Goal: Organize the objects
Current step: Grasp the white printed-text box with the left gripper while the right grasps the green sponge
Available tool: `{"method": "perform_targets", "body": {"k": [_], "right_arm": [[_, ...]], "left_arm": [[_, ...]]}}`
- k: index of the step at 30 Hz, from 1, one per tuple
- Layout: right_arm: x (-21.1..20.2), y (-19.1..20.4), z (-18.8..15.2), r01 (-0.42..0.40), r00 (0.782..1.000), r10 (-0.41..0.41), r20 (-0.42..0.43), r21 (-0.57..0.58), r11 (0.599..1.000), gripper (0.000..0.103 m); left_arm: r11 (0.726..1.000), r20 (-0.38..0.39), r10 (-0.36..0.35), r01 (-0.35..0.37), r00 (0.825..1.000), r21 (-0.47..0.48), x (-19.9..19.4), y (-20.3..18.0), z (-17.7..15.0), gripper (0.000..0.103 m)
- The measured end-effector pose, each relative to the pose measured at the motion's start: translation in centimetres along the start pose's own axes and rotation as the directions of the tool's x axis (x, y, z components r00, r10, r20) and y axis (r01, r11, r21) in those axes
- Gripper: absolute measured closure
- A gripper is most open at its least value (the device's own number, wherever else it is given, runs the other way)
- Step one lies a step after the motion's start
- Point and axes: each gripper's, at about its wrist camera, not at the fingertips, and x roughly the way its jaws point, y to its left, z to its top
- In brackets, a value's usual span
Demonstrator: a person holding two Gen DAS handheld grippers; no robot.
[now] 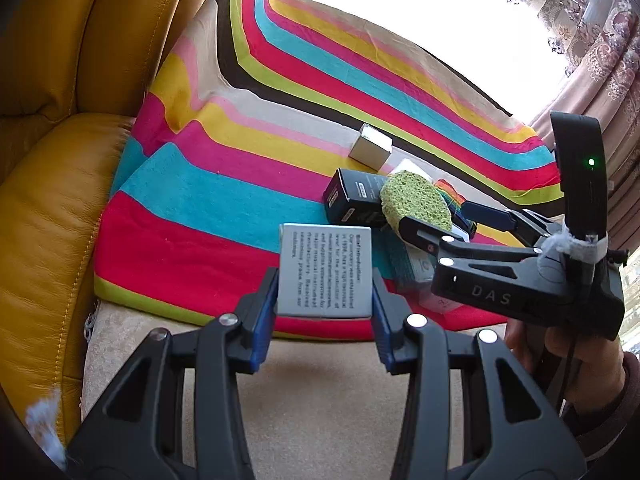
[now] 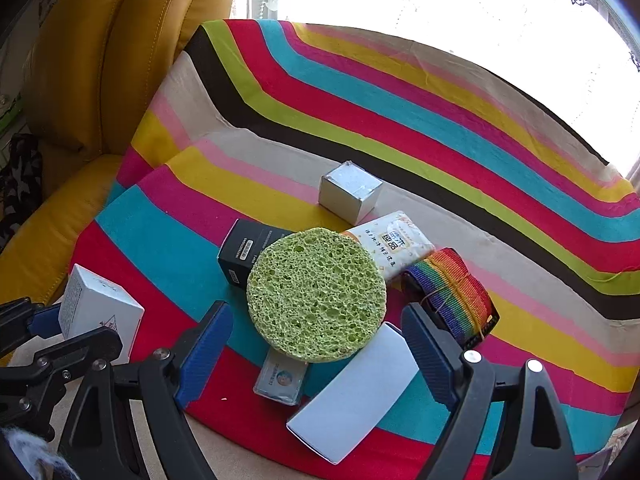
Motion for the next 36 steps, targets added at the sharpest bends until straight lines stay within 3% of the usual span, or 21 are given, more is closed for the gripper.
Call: {"method": "perform_targets", "body": {"k": [14,16,25,36], "right_arm": [[2.4,0.0,0.8,-0.009,0.999,0.009,-0.04,-0.016,1.0,0.016],[2.4,-0.1,0.8,-0.013,0.999,0.012,-0.042,-0.012,1.0,0.021],[0.7,0.2,0.4,0.015,1.0,-0.015,0.02,-0.018,1.0,0.021],[-3.7,-0.9,-2.5,0.053,0.993,-0.06,0.098,0.071,0.996,0.021]], "left_arm": [[1.0,-0.012,-0.022,0.022,1.0,-0.012,0.3,0.2,-0.1,0.057],[1.0,-0.012,-0.022,0.022,1.0,-0.013,0.3,0.2,-0.1,0.057],[1.0,-0.01,-0.021,0.021,1.0,-0.013,0.3,0.2,-0.1,0.057],[1.0,-0.001,-0.006,0.006,1.0,0.009,0.1,-0.3,-0.2,0.057]]}}
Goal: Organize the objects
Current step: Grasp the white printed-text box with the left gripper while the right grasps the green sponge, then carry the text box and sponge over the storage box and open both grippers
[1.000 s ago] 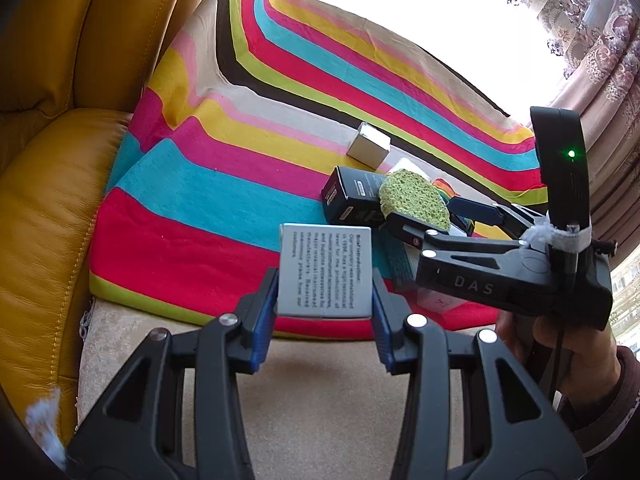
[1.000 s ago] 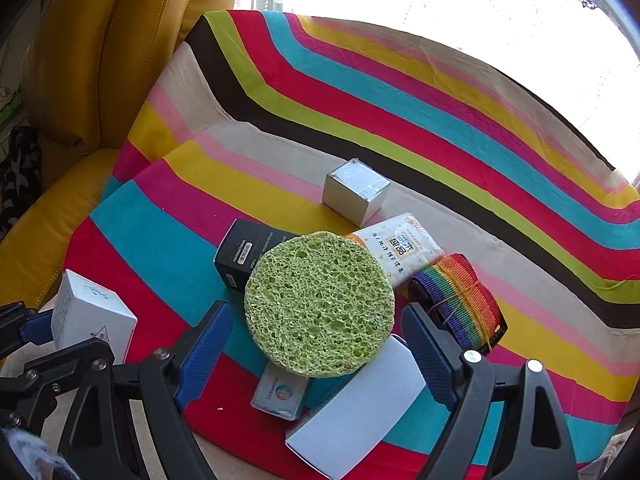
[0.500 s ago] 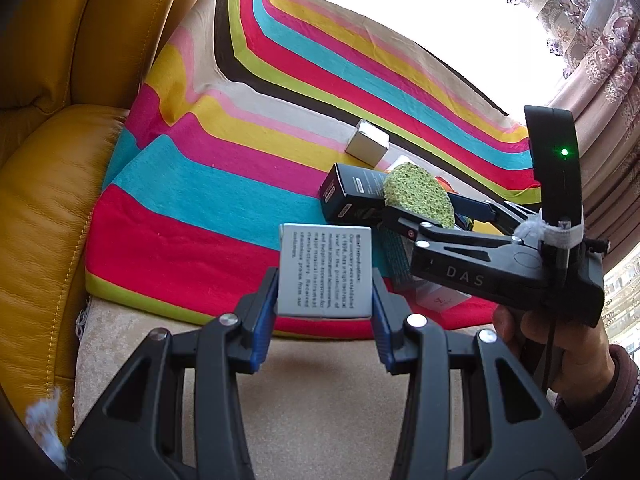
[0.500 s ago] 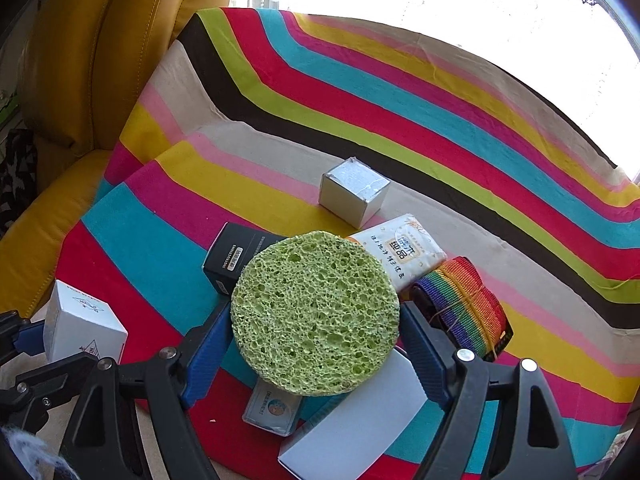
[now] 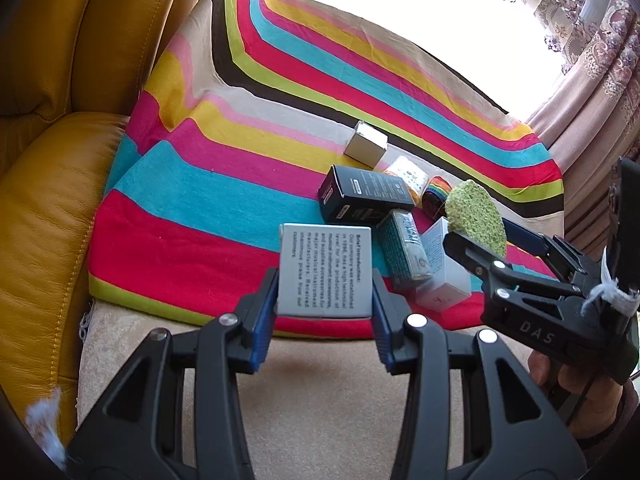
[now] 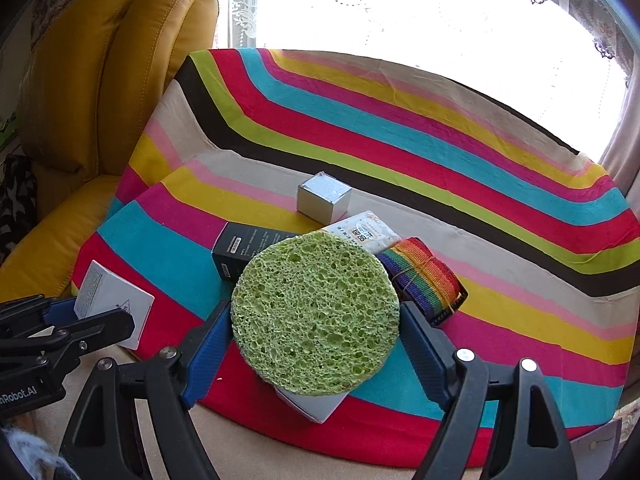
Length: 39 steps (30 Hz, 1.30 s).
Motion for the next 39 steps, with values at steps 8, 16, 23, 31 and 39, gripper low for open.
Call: {"method": "perform_targets", "body": {"k": [8,16,23,31,39], "right_arm": [[-3.1,-1.6,-2.4,0.025,0.999,-0.027,0.024,0.063,0.998,0.021],[-5.9,-3.9,-4.9,0.032,0.998,-0.038,0.046,0.14,0.99,0.021],[-7.8,-6.0,-7.0,0.024,0.998,-0.036,0.053,0.205,0.979,0.021],[-9.8,-8.6,-9.5,0.039,0.997,-0.056,0.054,0.283,0.958,0.021],[-12.2,-11.8,-12.6,0.072,0.994,-0.095,0.047,0.367,0.928,0.021]], "left_arm": [[0.999,0.007,0.002,-0.003,1.0,0.046,-0.9,-1.6,-0.3,0.057],[0.995,-0.003,-0.009,0.01,1.0,0.096,-1.5,-4.4,-1.5,0.057],[0.992,-0.007,-0.023,0.024,1.0,0.124,-2.0,-6.5,-2.6,0.057],[0.98,-0.021,-0.057,0.06,0.998,0.189,-2.2,-10.3,-4.1,0.057],[0.963,-0.056,-0.097,0.108,0.994,0.249,-1.6,-14.0,-5.1,0.057]]}}
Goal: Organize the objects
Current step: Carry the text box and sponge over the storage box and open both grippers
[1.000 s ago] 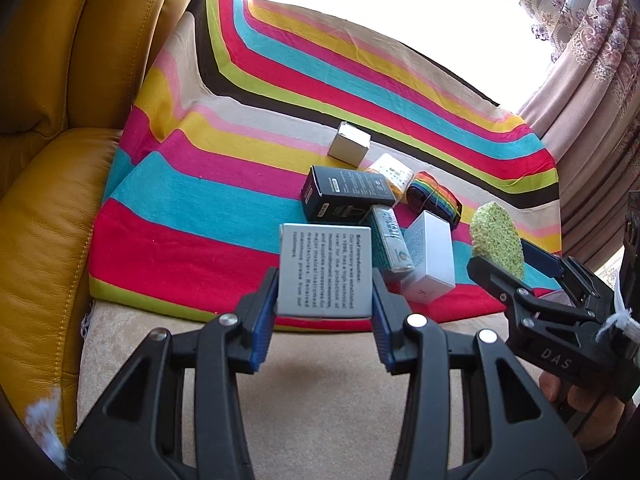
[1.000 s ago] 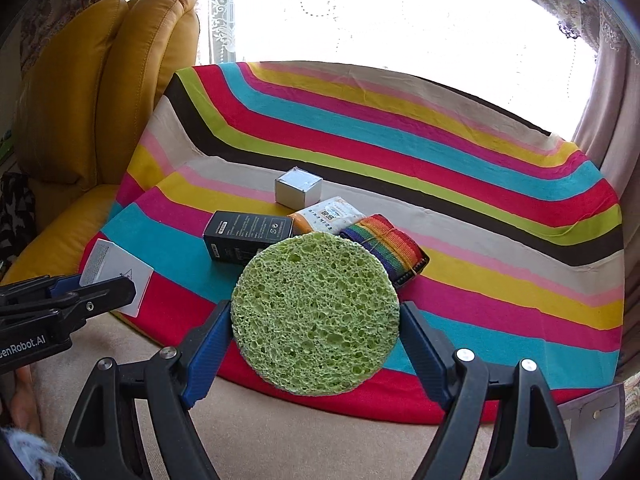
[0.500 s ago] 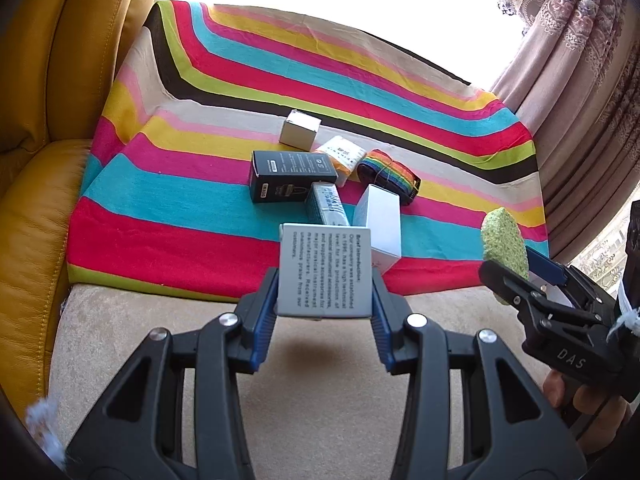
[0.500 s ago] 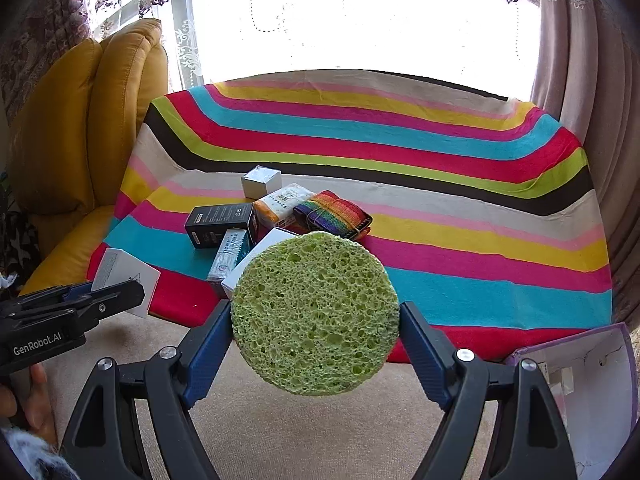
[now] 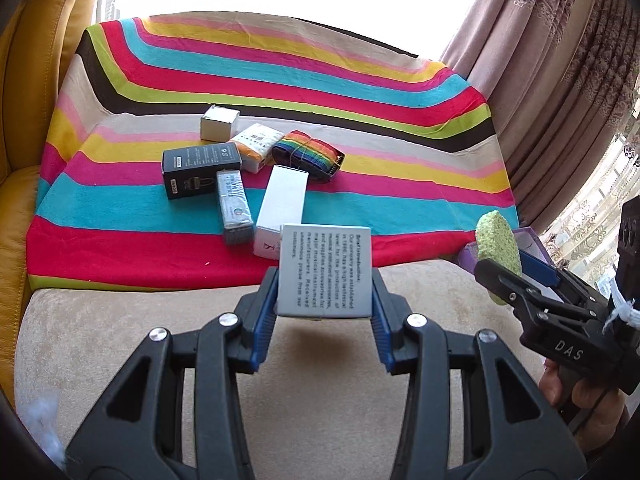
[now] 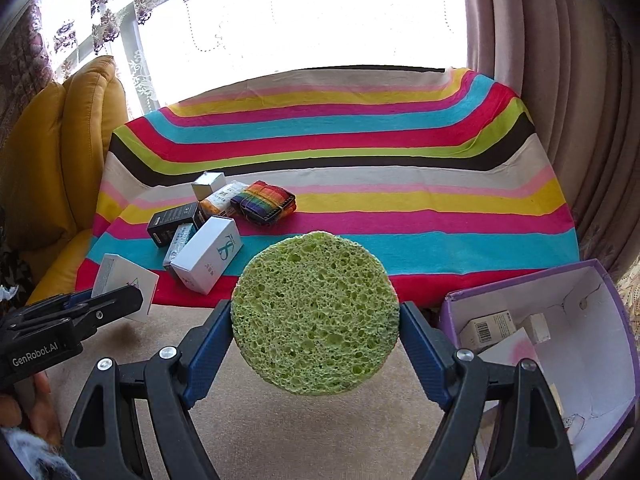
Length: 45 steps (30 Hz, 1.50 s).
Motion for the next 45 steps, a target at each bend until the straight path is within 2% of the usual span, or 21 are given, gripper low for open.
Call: {"method": "perform_targets", "body": {"k": [8,16,22,28,35,36,38,39,40,42,45], "right_arm": [[-2.2,-5.1,-2.0,0.055,0.998,-0.056,0.004,0.091,0.994,0.021],[-4.4,-12.1,-5.4,0.165,0.986,-0.162,-0.035,0.226,0.96,0.021],[-6.1,-16.9,-7.3,0.273,0.962,-0.268,-0.06,0.298,0.915,0.021],[-7.6,-20.1,-7.8,0.361,0.93,-0.361,-0.066,0.341,0.868,0.021],[-8.4,-21.8,-7.8,0.393,0.915,-0.398,-0.065,0.364,0.844,0.021],[-8.4,-22.0,-7.8,0.399,0.912,-0.404,-0.068,0.37,0.839,0.02],[-8.4,-22.2,-7.8,0.414,0.905,-0.418,-0.079,0.383,0.826,0.02],[-8.4,-22.3,-7.8,0.421,0.902,-0.423,-0.085,0.384,0.822,0.019],[-8.4,-22.3,-7.7,0.429,0.899,-0.428,-0.092,0.381,0.819,0.018],[-8.2,-22.2,-7.7,0.441,0.894,-0.436,-0.102,0.372,0.817,0.018],[-8.2,-22.0,-7.5,0.432,0.898,-0.428,-0.099,0.373,0.821,0.018]], "left_arm": [[0.995,-0.048,-0.048,0.052,0.998,0.088,1.9,-5.4,0.0,0.057],[0.967,-0.113,-0.126,0.148,0.986,0.208,4.1,-12.3,-0.4,0.057],[0.933,-0.158,-0.183,0.222,0.97,0.285,5.2,-17.1,-0.9,0.057],[0.88,-0.204,-0.247,0.307,0.947,0.362,5.7,-21.5,-1.6,0.056],[0.829,-0.258,-0.299,0.384,0.919,0.407,6.7,-24.9,-2.4,0.056],[0.819,-0.273,-0.306,0.398,0.912,0.413,6.9,-25.4,-2.5,0.055],[0.806,-0.303,-0.304,0.413,0.903,0.424,7.4,-26.2,-2.8,0.043],[0.803,-0.301,-0.3,0.41,0.905,0.432,7.4,-26.4,-3.0,0.031],[0.802,-0.297,-0.303,0.411,0.906,0.435,7.2,-26.4,-3.0,0.025],[0.801,-0.289,-0.317,0.419,0.903,0.427,6.8,-26.1,-2.9,0.022],[0.821,-0.28,-0.311,0.405,0.908,0.403,6.7,-25.4,-2.5,0.019]]}}
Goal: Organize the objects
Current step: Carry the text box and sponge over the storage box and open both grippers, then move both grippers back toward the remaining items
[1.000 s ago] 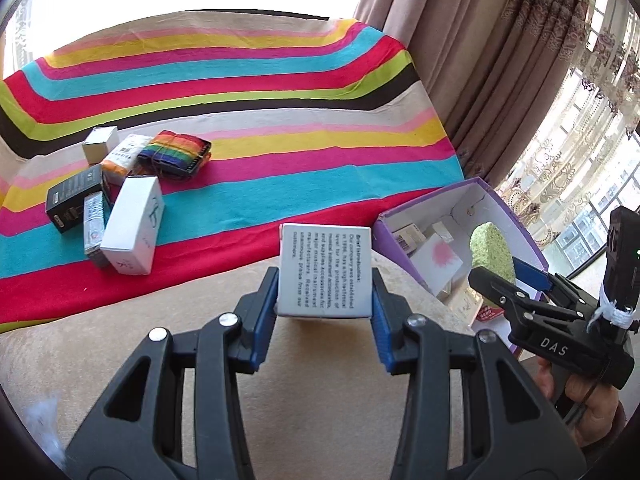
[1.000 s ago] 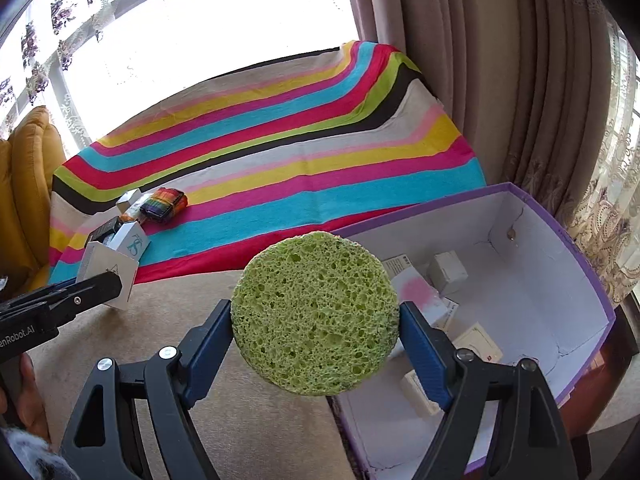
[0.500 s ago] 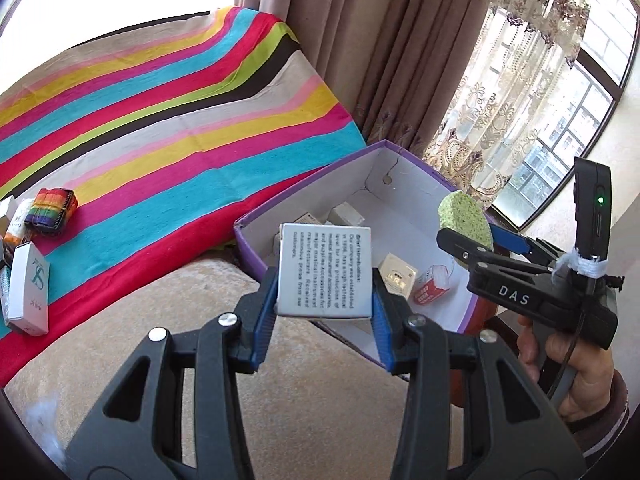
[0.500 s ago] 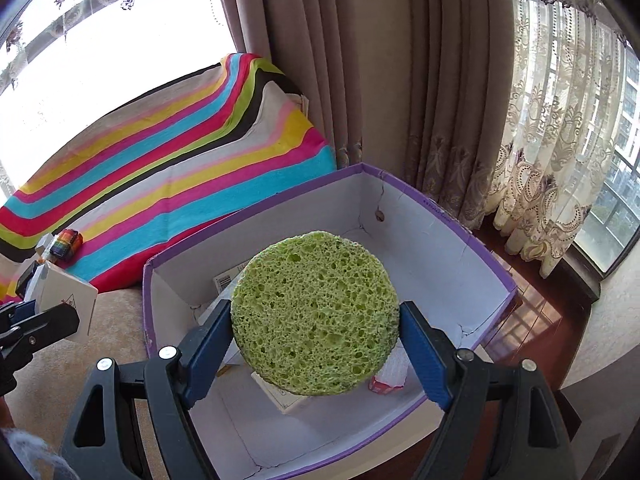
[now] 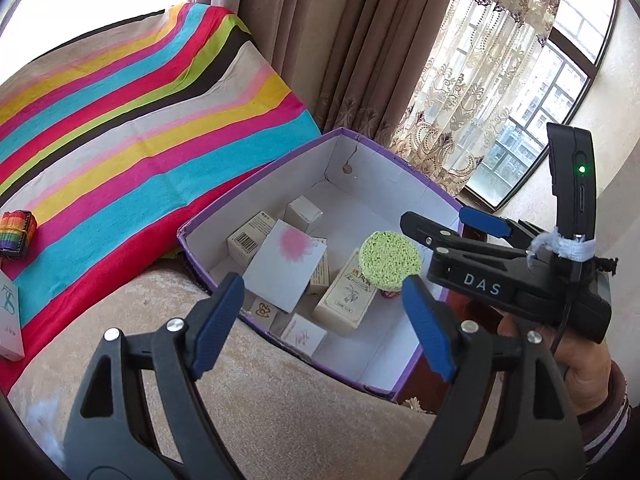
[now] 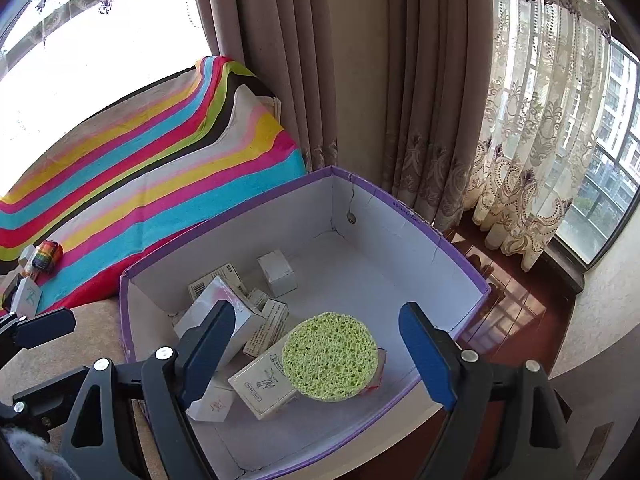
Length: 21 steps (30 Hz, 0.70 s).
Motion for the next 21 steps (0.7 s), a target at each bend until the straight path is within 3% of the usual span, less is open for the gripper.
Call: {"method": "perform_targets", "body": {"k": [6,12,16,21], "right_arm": [[-0.3,0.7,0.2,-0.006,1.0,0.006,0.003,-0.014,1.0,0.017],[-0.6,1.7,0.3,-0.026,1.0,0.026,0.004,-0.025,0.999,0.017],[-0.5,3.0,0.3,-0.049,0.999,0.048,-0.007,-0.048,0.998,0.017],[-0.6,5.5,0.1,-0.078,0.997,0.076,-0.018,-0.091,0.993,0.017]], "left_arm": [[0.996,0.038,0.072,-0.069,0.997,-0.061,-1.1,1.9,-0.5,0.016],[0.984,0.025,0.143,-0.14,0.989,-0.109,-2.8,4.8,-1.1,0.016],[0.973,0.013,0.162,-0.158,0.987,-0.17,-4.2,7.3,-1.9,0.016],[0.964,0.05,0.171,-0.157,0.984,-0.216,-6.8,9.9,-3.3,0.016]]}}
